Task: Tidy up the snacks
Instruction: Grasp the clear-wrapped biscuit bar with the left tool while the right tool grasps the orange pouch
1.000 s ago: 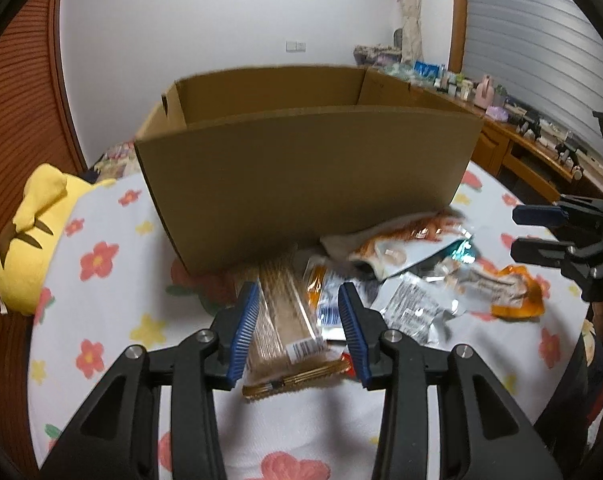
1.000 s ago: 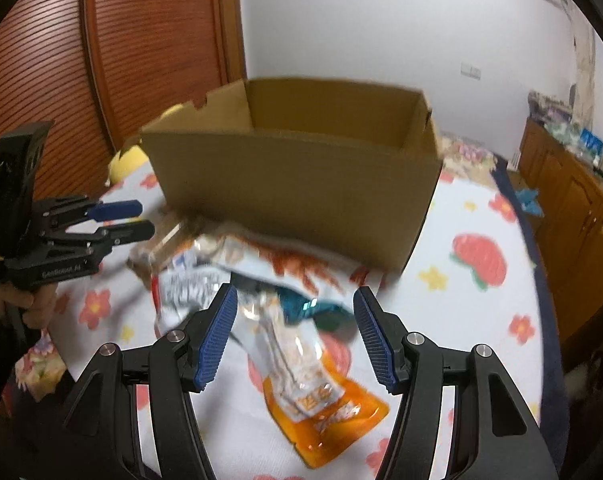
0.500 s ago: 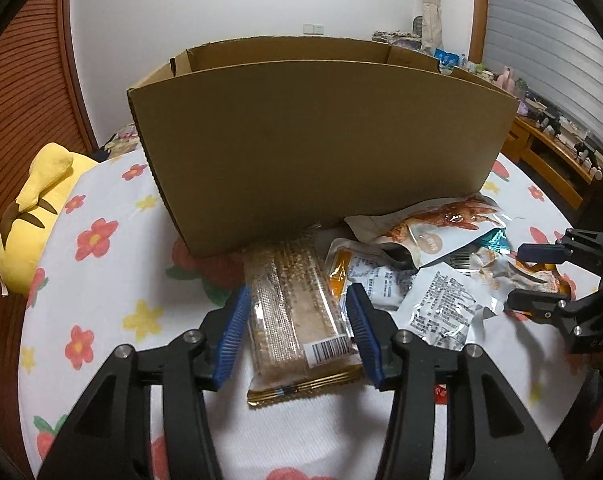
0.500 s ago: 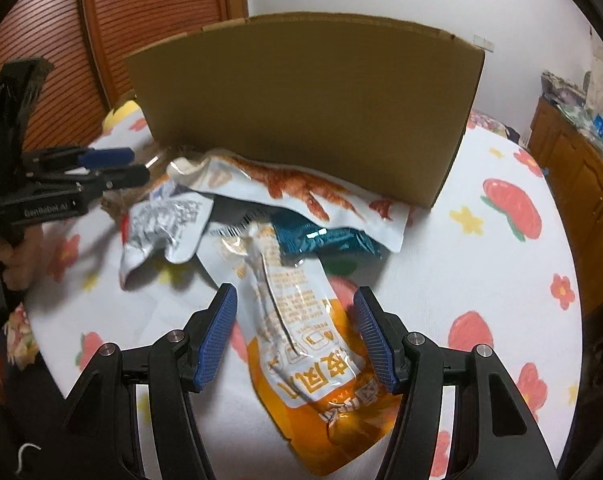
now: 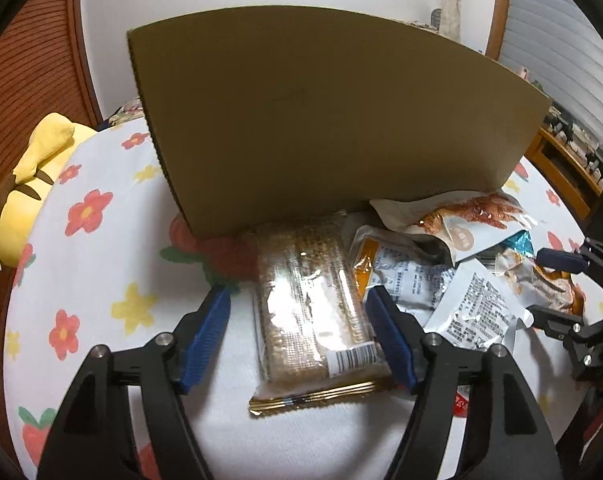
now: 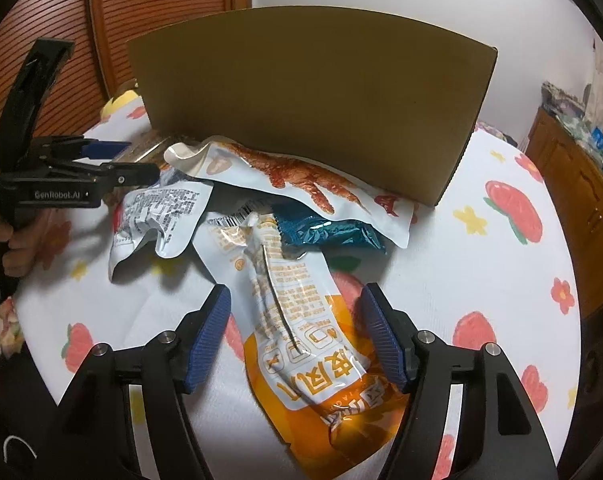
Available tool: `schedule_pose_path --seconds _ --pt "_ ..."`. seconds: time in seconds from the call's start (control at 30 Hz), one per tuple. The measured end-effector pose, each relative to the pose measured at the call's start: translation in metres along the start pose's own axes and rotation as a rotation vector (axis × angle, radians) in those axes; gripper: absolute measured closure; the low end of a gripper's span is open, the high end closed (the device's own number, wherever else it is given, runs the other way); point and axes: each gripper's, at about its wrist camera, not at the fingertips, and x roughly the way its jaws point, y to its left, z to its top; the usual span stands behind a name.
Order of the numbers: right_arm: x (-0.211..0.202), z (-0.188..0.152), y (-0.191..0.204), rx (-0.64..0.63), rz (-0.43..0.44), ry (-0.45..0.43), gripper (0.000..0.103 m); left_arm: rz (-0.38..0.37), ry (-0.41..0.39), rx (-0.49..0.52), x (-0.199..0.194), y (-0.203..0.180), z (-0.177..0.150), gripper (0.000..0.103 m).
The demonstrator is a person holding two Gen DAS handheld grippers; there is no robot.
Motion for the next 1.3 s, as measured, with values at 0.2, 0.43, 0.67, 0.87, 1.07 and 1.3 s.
schedule_pose_path --seconds 0.2,0.43,0.67,0.87,1.07,1.3 --pt "0.0 0.0 0.0 0.001 -0.001 -0.002 0.034 0.05 0.01 -0.006 0.004 0.002 0.0 0.014" --pt "0.0 0.0 0.001 0.0 -0.002 -0.002 0.034 0.058 0.026 -0.014 0.008 0.01 0.0 0.009" --pt "-0.001 -0.001 0.001 0.0 -0.003 -0.003 0.034 0.005 0.043 -0.021 0.008 0.017 0.002 0.01" --pt "-0.001 -0.001 0.0 0.0 -0.002 -0.002 0.034 -0.037 0.021 -0.011 0.004 0.014 0.009 0.016" --pt "-0.001 -0.001 0.0 0.0 -0.002 -0.002 0.034 -0.051 0.03 -0.008 0.008 0.011 0.018 0.039" --pt "-0.001 -0.001 0.0 0.0 -0.002 -0.002 0.034 -0.042 0.026 0.009 0.006 0.01 0.014 0.057"
